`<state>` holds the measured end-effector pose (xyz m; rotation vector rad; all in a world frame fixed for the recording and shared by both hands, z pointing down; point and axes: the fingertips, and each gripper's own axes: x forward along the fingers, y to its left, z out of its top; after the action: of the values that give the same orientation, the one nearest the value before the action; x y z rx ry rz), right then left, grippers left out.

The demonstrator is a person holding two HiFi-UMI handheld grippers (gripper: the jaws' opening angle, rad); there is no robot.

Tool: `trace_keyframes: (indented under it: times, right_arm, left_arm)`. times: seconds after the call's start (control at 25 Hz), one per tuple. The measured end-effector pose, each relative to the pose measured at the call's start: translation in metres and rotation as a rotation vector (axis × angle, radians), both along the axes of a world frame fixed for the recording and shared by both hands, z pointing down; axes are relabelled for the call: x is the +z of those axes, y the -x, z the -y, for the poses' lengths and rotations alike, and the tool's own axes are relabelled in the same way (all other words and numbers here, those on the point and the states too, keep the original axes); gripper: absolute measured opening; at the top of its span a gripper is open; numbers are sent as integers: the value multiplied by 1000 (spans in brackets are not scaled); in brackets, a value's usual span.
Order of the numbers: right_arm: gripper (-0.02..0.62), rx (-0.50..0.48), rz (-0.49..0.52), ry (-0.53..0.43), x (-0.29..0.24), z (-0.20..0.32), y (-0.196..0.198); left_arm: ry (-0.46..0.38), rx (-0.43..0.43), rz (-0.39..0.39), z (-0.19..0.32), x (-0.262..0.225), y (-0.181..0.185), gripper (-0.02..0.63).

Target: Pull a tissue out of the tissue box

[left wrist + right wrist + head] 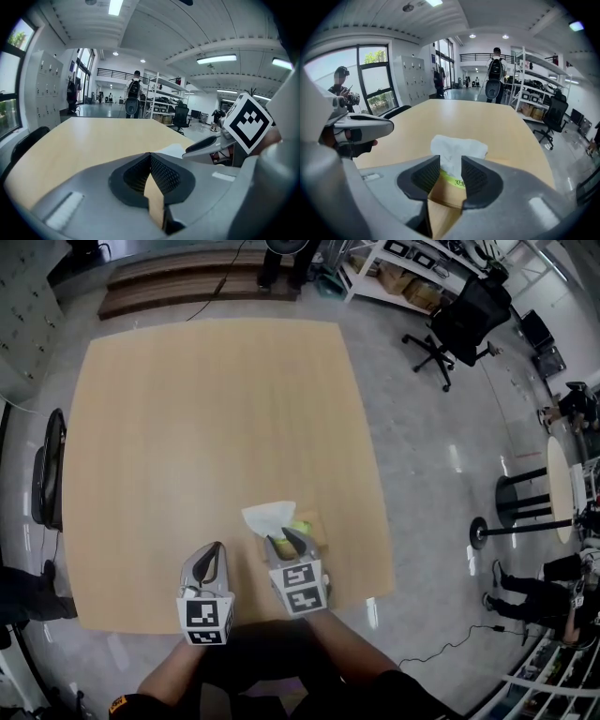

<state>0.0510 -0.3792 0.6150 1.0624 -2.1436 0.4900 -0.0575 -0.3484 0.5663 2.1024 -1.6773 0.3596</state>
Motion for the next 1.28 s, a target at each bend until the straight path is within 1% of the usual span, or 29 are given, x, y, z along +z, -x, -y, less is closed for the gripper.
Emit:
trace_keyframes:
  times: [0.16,0.36,0.44,0.52,0.6,0.76,0.96,1.28]
  right_arm:
    - [126,-25,-35,25,8,4,1]
    - [123,-35,-73,70,20,5,3]
    - [106,-31,-77,71,22,6,2]
    - [55,-27,-87,71,24,6,0]
    - [37,-22,-93,72,24,6,-1]
    - [8,-6,-90,59,20,7,-1]
    - [3,34,-70,42,12,8,-1]
    - [2,100,-33,-60,-24,6,-7]
  left_arm:
    - [8,5,-2,3,13,-3,18]
    - [19,13,-10,6,22,-3,18]
    - [15,15,-9,7,23,-3,18]
    - [11,19,-5,8,24,-3,18]
    - [9,23,-6,8,23,-3,18]
    - [6,32,-9,8,21,-3,18]
    - [-9,52,-11,8,18,-1,18]
    - [-55,93,-14,2,3,-6,18]
